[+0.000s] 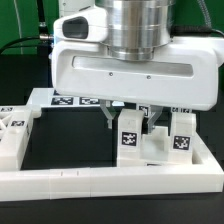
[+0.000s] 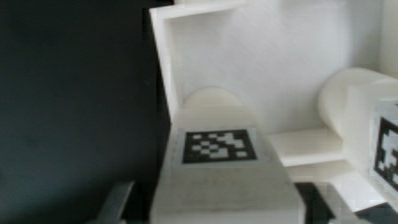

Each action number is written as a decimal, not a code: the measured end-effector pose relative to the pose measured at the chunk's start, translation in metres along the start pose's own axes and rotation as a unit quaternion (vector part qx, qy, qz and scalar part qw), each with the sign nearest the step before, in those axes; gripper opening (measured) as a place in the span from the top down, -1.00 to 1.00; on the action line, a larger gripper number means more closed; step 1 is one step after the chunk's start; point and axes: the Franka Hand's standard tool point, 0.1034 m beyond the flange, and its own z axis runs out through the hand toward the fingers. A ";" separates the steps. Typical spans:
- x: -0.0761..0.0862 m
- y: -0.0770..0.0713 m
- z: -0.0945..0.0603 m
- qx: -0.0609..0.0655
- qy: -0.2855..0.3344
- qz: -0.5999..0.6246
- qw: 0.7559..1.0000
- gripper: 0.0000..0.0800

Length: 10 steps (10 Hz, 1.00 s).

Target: Assemble chair

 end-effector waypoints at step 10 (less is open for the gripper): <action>-0.009 -0.002 -0.026 0.003 0.006 -0.050 0.999 -0.62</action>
Offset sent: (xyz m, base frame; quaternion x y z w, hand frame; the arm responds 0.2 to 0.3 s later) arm 0.0000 0.0000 0.0000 0.0000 0.0000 0.0000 1.0000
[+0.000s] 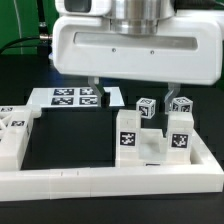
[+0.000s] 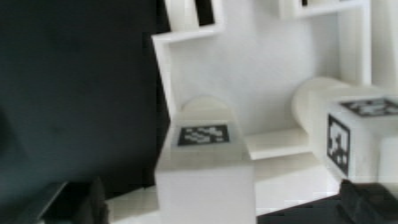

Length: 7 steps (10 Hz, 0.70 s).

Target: Assemble chair

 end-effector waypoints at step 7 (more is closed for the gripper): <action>-0.019 0.016 0.013 0.000 0.011 -0.041 0.999 -0.62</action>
Offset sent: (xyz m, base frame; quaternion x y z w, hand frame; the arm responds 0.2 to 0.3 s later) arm 0.0000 0.0000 0.0000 0.0000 0.0000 0.0000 1.0000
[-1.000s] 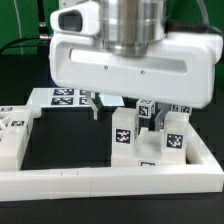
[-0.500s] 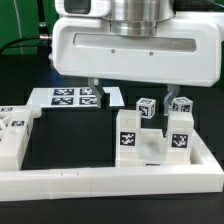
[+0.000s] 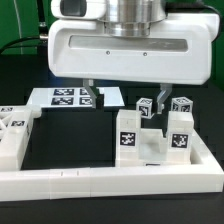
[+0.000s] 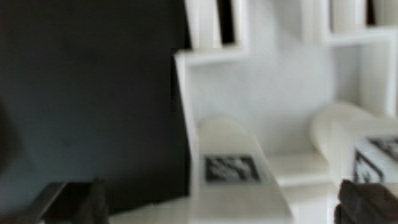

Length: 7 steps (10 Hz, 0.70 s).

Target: Assemble chair

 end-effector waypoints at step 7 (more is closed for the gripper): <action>-0.008 0.001 0.056 -0.012 0.016 -0.012 1.000 -0.62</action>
Offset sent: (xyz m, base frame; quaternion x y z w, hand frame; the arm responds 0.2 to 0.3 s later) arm 0.0002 0.0010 -0.0261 -0.0139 0.0212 0.0027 0.9997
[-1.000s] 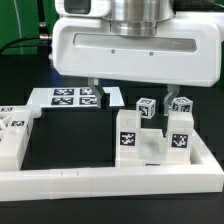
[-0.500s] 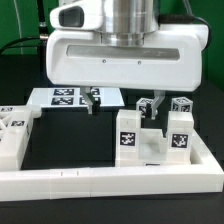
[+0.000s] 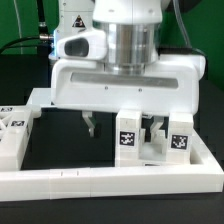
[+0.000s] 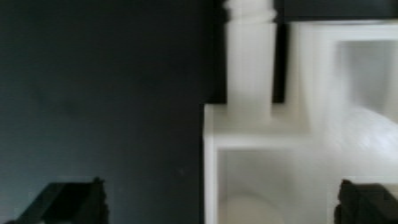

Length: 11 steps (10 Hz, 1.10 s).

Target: Assemble chair

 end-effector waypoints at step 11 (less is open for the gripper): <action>-0.005 0.001 0.016 -0.005 -0.008 -0.003 1.000 0.91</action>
Offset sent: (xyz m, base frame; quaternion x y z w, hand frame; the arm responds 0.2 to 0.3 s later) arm 0.0046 -0.0019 -0.0110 -0.0103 0.0126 -0.0032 0.9999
